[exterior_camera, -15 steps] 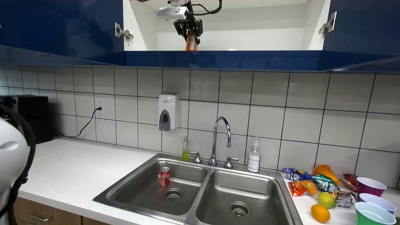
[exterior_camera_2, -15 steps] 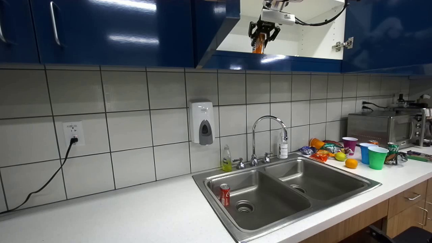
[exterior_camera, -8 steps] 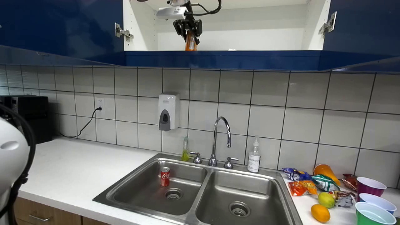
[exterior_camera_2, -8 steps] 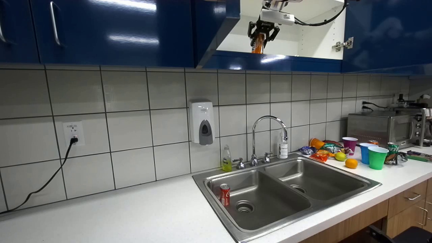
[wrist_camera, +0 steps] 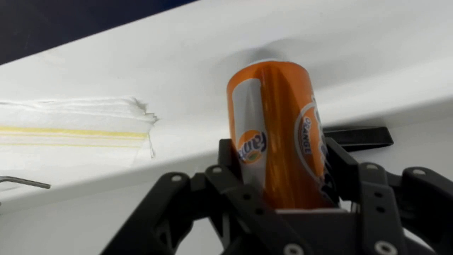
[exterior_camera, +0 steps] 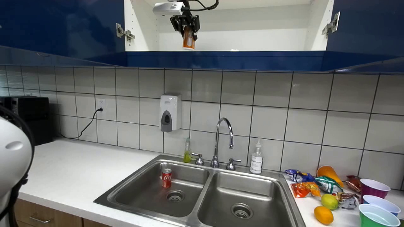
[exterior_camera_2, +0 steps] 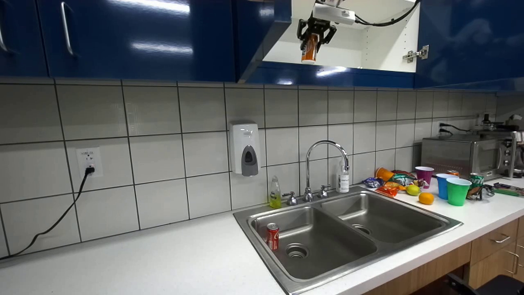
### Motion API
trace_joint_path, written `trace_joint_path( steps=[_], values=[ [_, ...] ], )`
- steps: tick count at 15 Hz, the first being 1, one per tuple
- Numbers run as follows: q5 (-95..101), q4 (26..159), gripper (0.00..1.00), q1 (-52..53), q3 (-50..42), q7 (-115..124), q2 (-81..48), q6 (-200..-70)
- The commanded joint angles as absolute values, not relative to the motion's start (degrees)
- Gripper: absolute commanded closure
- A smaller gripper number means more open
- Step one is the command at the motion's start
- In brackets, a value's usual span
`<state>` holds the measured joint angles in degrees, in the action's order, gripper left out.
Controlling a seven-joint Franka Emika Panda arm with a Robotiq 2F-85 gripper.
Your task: Remove the can from the top cabinet and put it in the sink
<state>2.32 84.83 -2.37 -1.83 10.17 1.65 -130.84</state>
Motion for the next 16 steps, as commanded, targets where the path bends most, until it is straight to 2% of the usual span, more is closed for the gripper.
trace_joint_path(
  steps=[1,9,16],
  values=[
    [4.3,85.9,0.62,-2.0,-1.4,12.6,4.4,-131.3],
    [4.0,90.8,0.62,-1.3,-1.0,12.5,9.9,-131.5],
    [3.4,100.4,0.62,-1.9,0.6,13.1,18.9,-131.5]
  ],
)
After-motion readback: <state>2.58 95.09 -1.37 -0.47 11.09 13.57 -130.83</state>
